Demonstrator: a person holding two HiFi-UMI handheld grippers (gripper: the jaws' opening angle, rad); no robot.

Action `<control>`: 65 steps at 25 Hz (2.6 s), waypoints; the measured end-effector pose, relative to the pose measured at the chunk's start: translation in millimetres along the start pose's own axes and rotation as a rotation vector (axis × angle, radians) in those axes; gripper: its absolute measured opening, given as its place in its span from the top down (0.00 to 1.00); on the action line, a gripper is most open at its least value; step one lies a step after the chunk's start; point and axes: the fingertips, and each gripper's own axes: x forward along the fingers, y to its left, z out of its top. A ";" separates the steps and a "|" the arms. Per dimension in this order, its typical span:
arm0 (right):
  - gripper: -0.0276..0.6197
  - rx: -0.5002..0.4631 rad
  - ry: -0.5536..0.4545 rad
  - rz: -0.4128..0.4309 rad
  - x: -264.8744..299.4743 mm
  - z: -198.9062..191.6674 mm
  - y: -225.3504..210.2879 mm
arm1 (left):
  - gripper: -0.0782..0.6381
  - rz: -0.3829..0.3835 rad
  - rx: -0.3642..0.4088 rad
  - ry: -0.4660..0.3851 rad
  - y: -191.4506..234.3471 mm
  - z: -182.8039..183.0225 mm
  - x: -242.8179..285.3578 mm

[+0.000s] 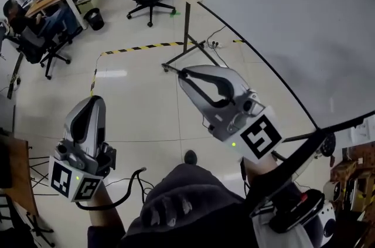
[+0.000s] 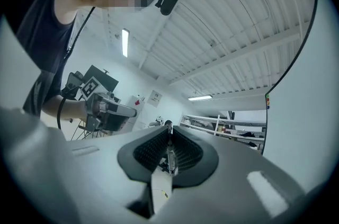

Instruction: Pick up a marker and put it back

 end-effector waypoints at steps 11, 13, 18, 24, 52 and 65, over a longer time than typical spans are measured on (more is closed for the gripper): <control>0.91 -0.020 0.075 -0.041 3.9 27.1 135.7 | 0.88 -0.050 -0.035 0.034 -2.7 -4.5 -130.5; 0.91 -0.021 0.092 -0.051 -1.1 32.5 145.8 | 0.88 -0.061 -0.035 0.047 -8.0 -3.8 -138.8; 0.91 -0.045 0.112 -0.069 -17.3 45.5 152.2 | 0.88 -0.043 -0.062 0.039 -11.8 -1.5 -145.8; 0.91 -0.079 0.122 -0.090 -55.2 54.7 170.6 | 0.88 -0.069 -0.114 0.031 -40.8 -7.6 -164.2; 0.91 0.023 0.057 -0.193 -253.1 95.5 152.1 | 0.88 -0.181 0.013 0.132 -255.5 -15.1 -128.8; 0.91 0.015 0.109 -0.141 -232.6 73.5 177.8 | 0.88 -0.101 0.089 0.106 -224.2 -7.3 -163.1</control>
